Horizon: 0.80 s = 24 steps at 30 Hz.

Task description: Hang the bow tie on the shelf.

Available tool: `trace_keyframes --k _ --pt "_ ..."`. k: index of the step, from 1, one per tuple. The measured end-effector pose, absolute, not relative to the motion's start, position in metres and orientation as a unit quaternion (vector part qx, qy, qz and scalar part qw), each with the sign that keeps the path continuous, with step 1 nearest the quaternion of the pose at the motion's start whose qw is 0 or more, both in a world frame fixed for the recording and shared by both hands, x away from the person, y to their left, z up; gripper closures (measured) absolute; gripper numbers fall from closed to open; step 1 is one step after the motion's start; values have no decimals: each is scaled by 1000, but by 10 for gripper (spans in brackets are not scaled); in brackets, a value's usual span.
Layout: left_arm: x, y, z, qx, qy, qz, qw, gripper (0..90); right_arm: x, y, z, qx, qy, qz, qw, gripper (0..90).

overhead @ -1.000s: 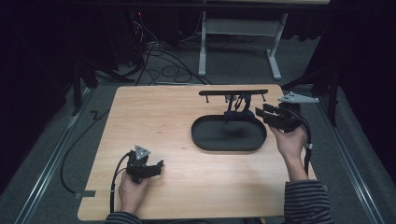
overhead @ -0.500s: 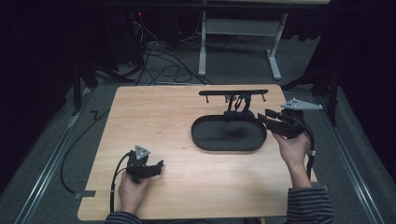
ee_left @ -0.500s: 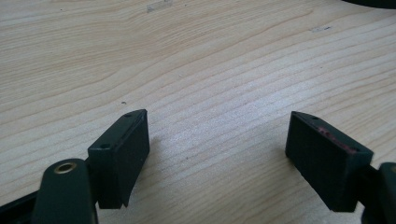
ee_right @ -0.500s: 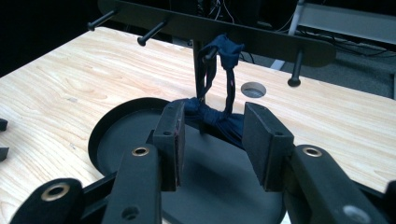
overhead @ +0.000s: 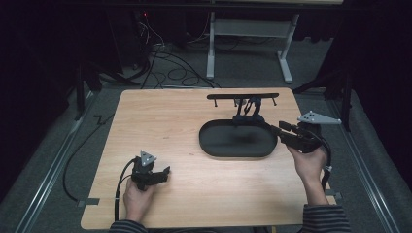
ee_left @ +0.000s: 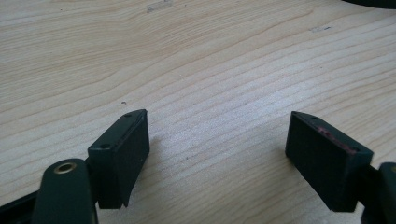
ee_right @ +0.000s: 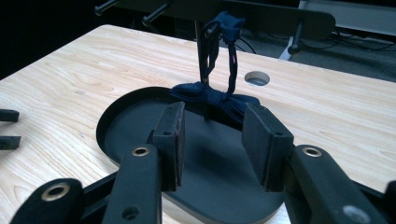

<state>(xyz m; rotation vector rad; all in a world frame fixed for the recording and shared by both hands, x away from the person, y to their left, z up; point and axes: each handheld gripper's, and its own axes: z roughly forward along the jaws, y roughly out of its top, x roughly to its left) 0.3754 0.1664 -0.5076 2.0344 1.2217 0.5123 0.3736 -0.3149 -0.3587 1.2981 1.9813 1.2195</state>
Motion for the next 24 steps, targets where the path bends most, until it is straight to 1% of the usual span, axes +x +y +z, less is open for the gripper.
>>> trace_keyframes --k 24 --pt "375 166 -508 785 471 198 349 221 356 -313 -382 479 720 453 216 591"
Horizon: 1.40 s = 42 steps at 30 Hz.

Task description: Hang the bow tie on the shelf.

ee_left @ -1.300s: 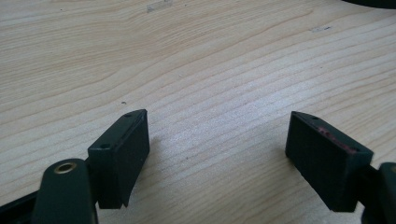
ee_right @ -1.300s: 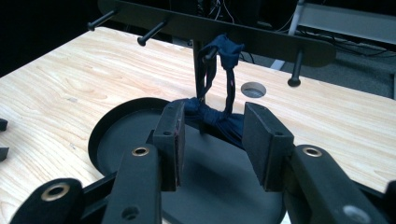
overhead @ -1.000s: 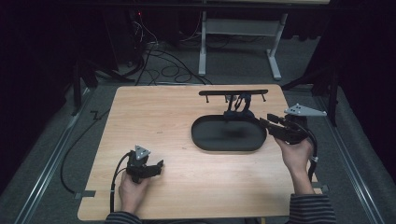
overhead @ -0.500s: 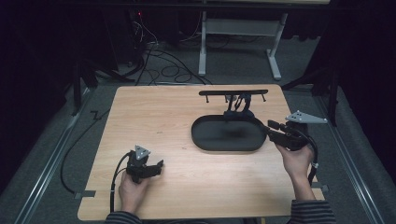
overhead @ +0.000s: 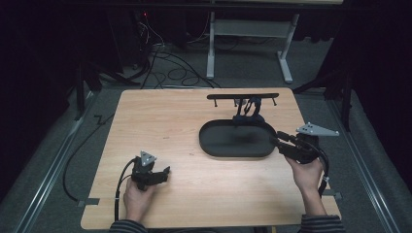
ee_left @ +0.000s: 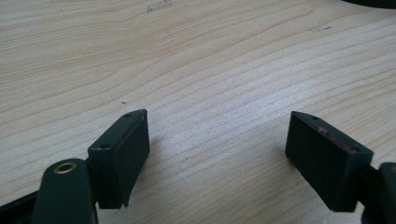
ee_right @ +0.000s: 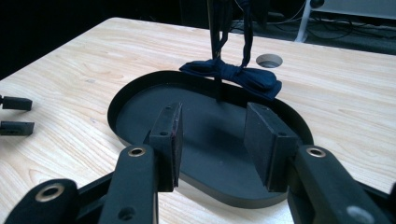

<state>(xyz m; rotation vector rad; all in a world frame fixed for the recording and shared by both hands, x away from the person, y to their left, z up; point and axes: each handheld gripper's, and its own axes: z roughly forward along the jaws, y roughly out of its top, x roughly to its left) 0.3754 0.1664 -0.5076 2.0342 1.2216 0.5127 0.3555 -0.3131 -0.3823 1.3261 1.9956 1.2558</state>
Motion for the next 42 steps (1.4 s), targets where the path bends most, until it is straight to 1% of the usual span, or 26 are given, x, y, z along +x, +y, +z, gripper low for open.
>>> trace_keyframes --k 21,42 --pt "375 166 -508 785 471 199 349 221 335 -318 -396 489 709 468 199 586" --pt "375 166 -508 785 471 199 349 221 330 -305 -414 490 709 475 176 587"
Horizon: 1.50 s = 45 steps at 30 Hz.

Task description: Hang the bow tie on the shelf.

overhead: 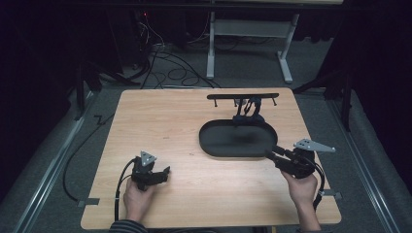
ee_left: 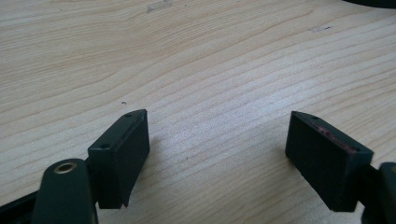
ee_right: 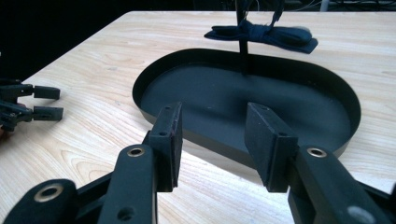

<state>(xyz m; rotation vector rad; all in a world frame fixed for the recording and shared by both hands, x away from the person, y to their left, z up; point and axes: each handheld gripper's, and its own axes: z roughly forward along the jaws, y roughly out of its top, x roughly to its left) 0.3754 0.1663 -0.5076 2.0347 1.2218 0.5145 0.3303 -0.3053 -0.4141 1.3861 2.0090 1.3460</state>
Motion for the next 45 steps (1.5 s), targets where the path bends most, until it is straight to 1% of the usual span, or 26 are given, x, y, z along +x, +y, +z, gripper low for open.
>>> trace_keyframes --k 6,26,33,45 --pt "375 166 -508 785 471 198 349 222 329 -303 -419 490 708 477 174 591" --pt "375 166 -508 785 471 199 349 221 328 -293 -447 497 709 481 139 602" --pt "375 166 -508 785 471 199 349 221 328 -288 -461 504 710 475 125 606" --pt "375 166 -508 785 471 199 349 221 330 -282 -475 509 716 464 108 601"
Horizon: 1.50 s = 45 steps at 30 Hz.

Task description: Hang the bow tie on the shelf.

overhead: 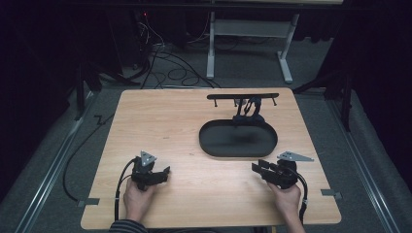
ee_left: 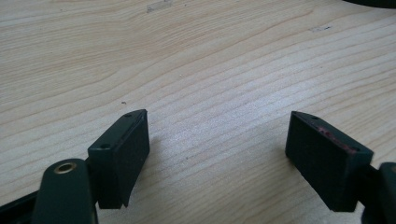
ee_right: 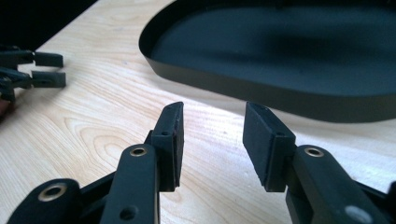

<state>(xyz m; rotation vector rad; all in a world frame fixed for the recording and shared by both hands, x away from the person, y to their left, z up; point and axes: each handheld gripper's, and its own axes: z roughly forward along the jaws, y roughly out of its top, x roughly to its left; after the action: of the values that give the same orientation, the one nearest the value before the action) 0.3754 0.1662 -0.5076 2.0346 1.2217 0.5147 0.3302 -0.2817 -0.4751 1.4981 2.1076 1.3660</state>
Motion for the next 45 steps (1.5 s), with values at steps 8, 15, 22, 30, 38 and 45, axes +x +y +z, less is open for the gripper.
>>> trace_keyframes --k 8,15,22,30,38,45 --pt "375 166 -508 785 471 199 349 221 332 -277 -486 513 725 446 109 600" --pt "375 166 -508 785 471 199 349 221 333 -275 -494 517 729 435 107 599" --pt "375 166 -508 785 471 199 349 221 335 -270 -499 516 738 421 110 588" --pt "375 166 -508 785 471 199 349 221 335 -262 -502 508 753 392 148 574" --pt "375 166 -508 785 471 199 349 221 332 -244 -502 462 792 342 206 470" --pt "375 166 -508 785 471 199 349 221 332 -243 -502 457 795 342 205 458"
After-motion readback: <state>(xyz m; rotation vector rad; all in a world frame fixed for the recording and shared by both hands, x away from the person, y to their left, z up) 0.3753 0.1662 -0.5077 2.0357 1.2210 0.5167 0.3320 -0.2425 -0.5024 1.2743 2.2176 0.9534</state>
